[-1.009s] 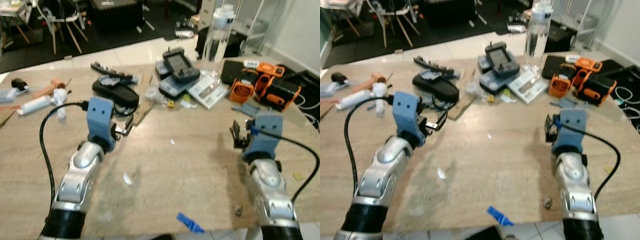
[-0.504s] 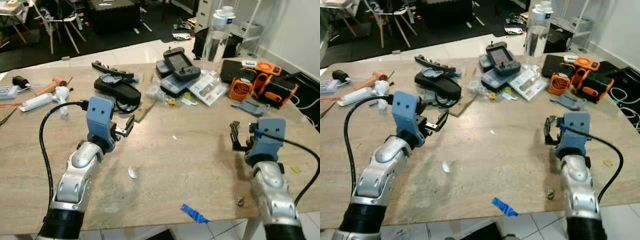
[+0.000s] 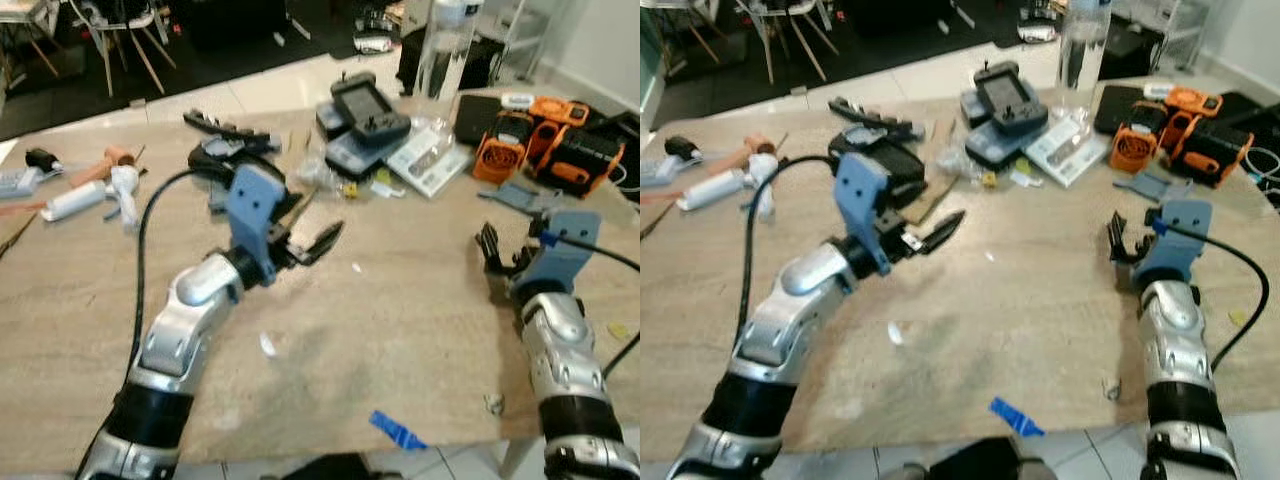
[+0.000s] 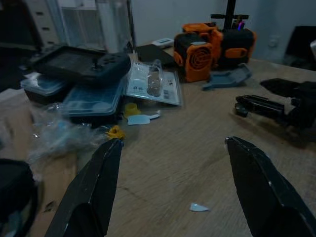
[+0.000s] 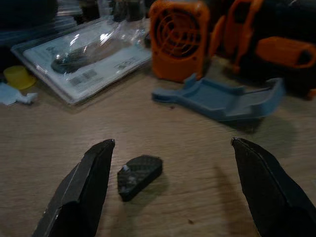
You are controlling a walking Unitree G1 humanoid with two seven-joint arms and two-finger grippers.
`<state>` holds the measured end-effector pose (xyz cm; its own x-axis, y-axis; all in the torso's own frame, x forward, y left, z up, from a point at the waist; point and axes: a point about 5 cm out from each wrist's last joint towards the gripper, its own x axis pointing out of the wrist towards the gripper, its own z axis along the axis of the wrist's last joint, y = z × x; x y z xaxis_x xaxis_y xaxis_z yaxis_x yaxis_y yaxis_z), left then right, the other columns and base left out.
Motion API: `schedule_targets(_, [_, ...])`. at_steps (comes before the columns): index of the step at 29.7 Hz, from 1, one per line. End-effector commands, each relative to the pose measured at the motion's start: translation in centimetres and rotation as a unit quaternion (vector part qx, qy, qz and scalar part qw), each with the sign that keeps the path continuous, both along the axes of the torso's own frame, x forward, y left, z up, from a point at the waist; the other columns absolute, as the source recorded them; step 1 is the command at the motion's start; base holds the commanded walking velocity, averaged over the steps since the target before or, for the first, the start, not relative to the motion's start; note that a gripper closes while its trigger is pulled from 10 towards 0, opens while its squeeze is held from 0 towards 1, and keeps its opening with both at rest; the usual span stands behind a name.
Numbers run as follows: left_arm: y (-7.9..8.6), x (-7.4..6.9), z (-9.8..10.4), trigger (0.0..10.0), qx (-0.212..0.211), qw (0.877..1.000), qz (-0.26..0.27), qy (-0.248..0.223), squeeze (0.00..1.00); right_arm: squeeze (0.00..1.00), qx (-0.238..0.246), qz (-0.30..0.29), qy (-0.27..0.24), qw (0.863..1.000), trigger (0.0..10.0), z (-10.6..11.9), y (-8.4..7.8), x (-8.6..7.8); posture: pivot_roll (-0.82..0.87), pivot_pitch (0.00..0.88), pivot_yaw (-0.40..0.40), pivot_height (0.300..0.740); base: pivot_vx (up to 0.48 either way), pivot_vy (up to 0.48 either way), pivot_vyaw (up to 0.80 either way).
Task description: Picking trash to rubbish bin
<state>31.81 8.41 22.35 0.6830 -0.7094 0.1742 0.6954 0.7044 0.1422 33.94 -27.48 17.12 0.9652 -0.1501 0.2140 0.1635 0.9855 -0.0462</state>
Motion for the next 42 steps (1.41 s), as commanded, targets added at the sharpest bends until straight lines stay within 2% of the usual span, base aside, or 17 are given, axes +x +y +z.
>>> schedule_targets(1, [-0.4,0.0,-0.4,10.0,0.002,1.000,-0.012,0.006,0.00,0.06,0.004,0.008,0.003,1.000,10.0,-0.4,-0.3,0.0,0.00,0.263,0.128,0.740,0.000,0.000,0.00])
schedule_targets(2, [-0.7,0.0,-0.3,10.0,0.002,1.000,-0.019,0.006,0.00,0.37,-0.002,0.013,0.002,1.000,10.0,-0.2,-0.3,0.2,0.00,0.263,0.127,0.740,0.000,0.000,0.00])
schedule_targets(3, [-0.9,0.0,-0.3,10.0,0.003,1.000,-0.025,0.005,0.00,0.45,-0.005,0.017,0.003,1.000,10.0,-0.2,-0.3,0.3,0.00,0.263,0.125,0.740,0.000,0.000,0.00])
schedule_targets(4, [-1.1,0.0,-0.3,10.0,0.004,1.000,-0.031,0.004,0.00,0.67,-0.005,0.021,0.005,1.000,10.0,-0.1,-0.3,0.5,0.00,0.268,0.122,0.740,0.000,0.000,0.00])
schedule_targets(5, [-1.1,0.0,-0.3,10.0,0.004,1.000,-0.031,0.004,0.00,0.67,-0.005,0.021,0.005,1.000,10.0,-0.1,-0.3,0.5,0.00,0.268,0.122,0.740,0.000,0.000,0.00])
schedule_targets(6, [-1.2,0.0,-0.3,10.0,0.005,0.999,-0.035,0.004,0.00,0.64,-0.005,0.024,0.006,1.000,10.0,-0.1,-0.3,0.6,0.00,0.268,0.122,0.740,0.000,0.000,0.00])
schedule_targets(7, [-1.4,-0.1,-0.3,10.0,0.009,0.999,-0.040,0.001,0.00,0.46,0.002,0.026,0.018,0.999,10.0,-0.4,-0.4,0.8,0.01,0.271,0.119,0.740,0.000,0.000,0.00])
schedule_targets(9, [-1.6,-0.1,-0.4,10.0,0.012,0.999,-0.044,-0.001,0.00,0.46,0.006,0.028,0.027,0.999,10.0,-0.5,-0.5,1.0,0.01,0.271,0.119,0.740,0.000,0.000,0.00])
schedule_targets(10, [-1.7,-0.2,-0.4,10.0,0.013,0.999,-0.047,-0.001,0.00,0.00,0.011,0.030,0.038,0.999,10.0,-0.7,-0.5,1.2,0.01,0.274,0.118,0.740,0.000,0.000,0.00])
schedule_targets(18, [-1.4,-0.2,-0.2,10.0,0.013,0.999,-0.050,-0.002,0.00,0.00,0.022,0.036,0.099,0.994,10.0,-1.3,-0.2,2.0,0.02,0.270,0.107,0.740,0.000,0.000,0.00])
schedule_targets(20, [-1.2,-0.3,-0.3,10.0,0.016,0.998,-0.054,-0.002,0.00,0.00,0.043,0.033,0.126,0.991,10.0,-1.7,0.1,2.4,0.02,0.265,0.106,0.740,0.000,0.000,0.00])
schedule_targets(28, [-1.3,-0.5,-0.3,10.0,0.021,0.997,-0.069,-0.002,0.00,0.00,0.076,0.015,0.149,0.986,10.0,-1.8,0.4,2.7,0.02,0.256,0.112,0.740,0.000,0.000,0.00])
schedule_targets(31, [-1.4,-0.6,-0.2,10.0,0.025,0.997,-0.079,-0.003,0.00,0.00,0.117,0.004,0.189,0.975,10.0,-2.0,0.5,2.5,0.03,0.252,0.112,0.740,0.000,0.000,0.00])
schedule_targets(34, [-1.4,-0.6,-0.2,10.0,0.025,0.997,-0.079,-0.003,0.00,0.00,0.117,0.004,0.189,0.975,10.0,-2.0,0.5,2.5,0.03,0.252,0.112,0.740,0.000,0.000,0.00])
schedule_targets(36, [-1.4,-0.6,-0.2,10.0,0.022,0.997,-0.080,-0.002,0.00,0.00,0.133,0.002,0.201,0.970,10.0,-2.2,0.6,2.2,0.03,0.252,0.112,0.740,0.000,0.000,0.00])
schedule_targets(38, [-1.5,-0.5,-0.1,10.0,0.014,0.997,-0.077,0.002,0.00,0.00,0.141,-0.006,0.254,0.957,10.0,-3.4,0.5,0.3,0.02,0.253,0.109,0.740,0.000,0.000,0.00])
schedule_targets(42, [-1.5,-0.5,-0.2,10.0,0.012,0.997,-0.075,0.003,0.00,0.00,0.136,-0.009,0.278,0.951,10.0,-4.0,0.5,-0.9,0.02,0.253,0.106,0.740,0.000,0.000,0.00])
